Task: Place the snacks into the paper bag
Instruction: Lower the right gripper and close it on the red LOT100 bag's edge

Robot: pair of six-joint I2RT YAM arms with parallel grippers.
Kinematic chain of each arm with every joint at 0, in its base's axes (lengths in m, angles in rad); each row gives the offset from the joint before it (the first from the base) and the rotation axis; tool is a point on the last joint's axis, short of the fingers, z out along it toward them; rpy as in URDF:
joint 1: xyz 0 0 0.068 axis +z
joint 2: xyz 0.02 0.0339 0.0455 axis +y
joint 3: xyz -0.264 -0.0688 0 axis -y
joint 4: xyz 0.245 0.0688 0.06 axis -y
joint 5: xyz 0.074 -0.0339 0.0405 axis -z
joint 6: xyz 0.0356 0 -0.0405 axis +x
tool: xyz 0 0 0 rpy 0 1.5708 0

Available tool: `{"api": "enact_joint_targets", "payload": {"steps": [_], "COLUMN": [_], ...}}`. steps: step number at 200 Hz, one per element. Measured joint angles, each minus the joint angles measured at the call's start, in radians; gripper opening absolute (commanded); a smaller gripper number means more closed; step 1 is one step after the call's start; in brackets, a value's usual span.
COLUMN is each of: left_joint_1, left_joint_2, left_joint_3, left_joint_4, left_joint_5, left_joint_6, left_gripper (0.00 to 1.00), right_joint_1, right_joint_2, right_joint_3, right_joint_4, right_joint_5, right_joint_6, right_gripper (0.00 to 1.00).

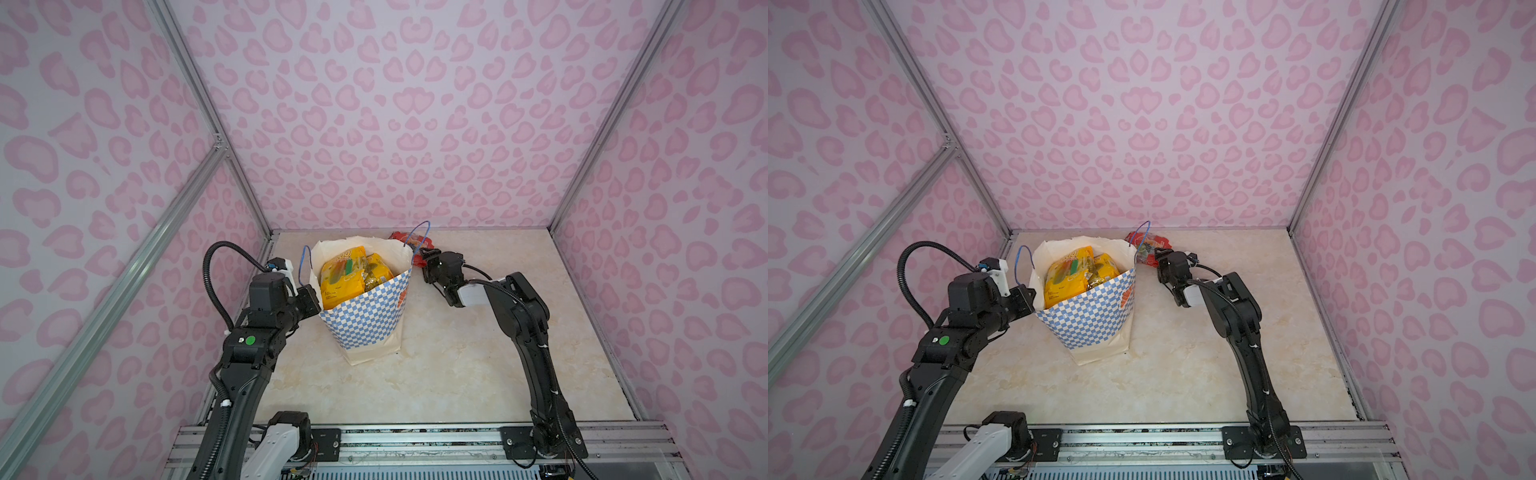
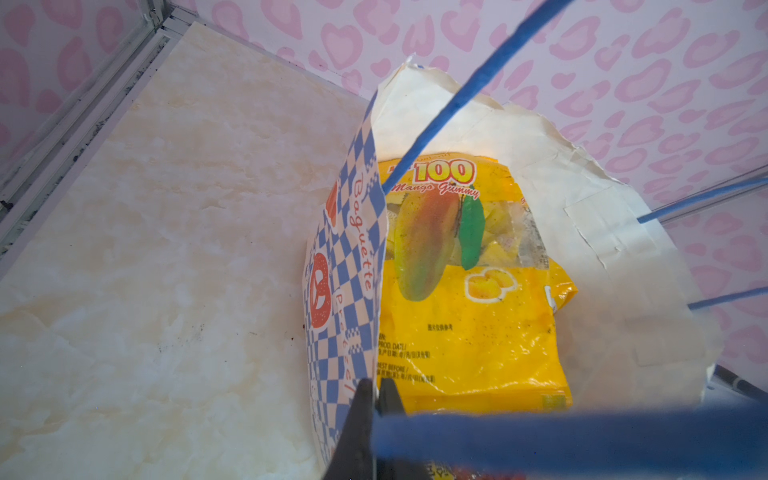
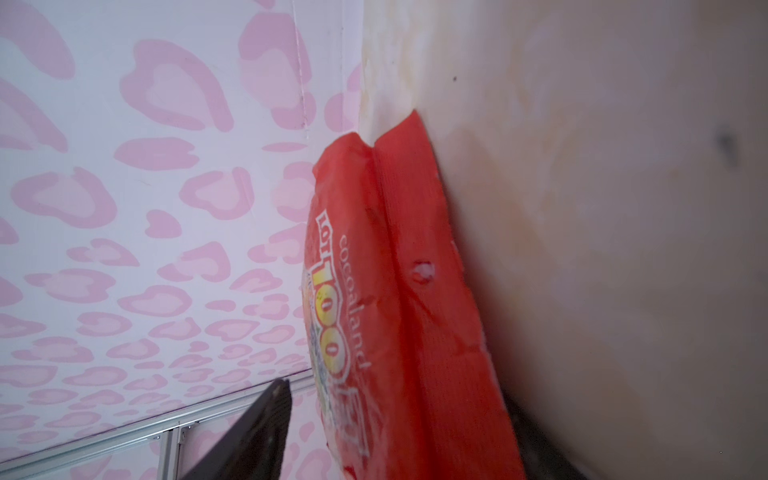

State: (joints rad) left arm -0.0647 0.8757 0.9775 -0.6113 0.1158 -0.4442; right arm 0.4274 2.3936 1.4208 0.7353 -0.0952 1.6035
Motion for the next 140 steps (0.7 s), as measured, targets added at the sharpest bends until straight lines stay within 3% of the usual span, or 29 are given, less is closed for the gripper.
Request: {"api": "enact_joint_targets", "payload": {"steps": [79, 100, 140], "left_joint_1": [0.001, 0.001, 0.001], "left_joint_2": [-0.003, -0.003, -0.004], "left_joint_3": [0.0, 0.0, 0.0], "left_joint_4": [0.0, 0.0, 0.0], "left_joint_5": [0.0, 0.0, 0.0], "left_joint_6": [0.0, 0.0, 0.0], "left_gripper": [0.09, 0.09, 0.09], "right_joint_1": [0.008, 0.008, 0.001], "right_joint_2": [0.063, 0.065, 0.052], "right_joint_3": [0.036, 0.039, 0.029], "right_joint_4": [0.058, 0.058, 0.045], "right_joint_5": [0.046, 0.046, 0.034], "right_joint_6": [0.001, -0.004, -0.058], "right_gripper": [0.5, 0.4, 0.32]}}
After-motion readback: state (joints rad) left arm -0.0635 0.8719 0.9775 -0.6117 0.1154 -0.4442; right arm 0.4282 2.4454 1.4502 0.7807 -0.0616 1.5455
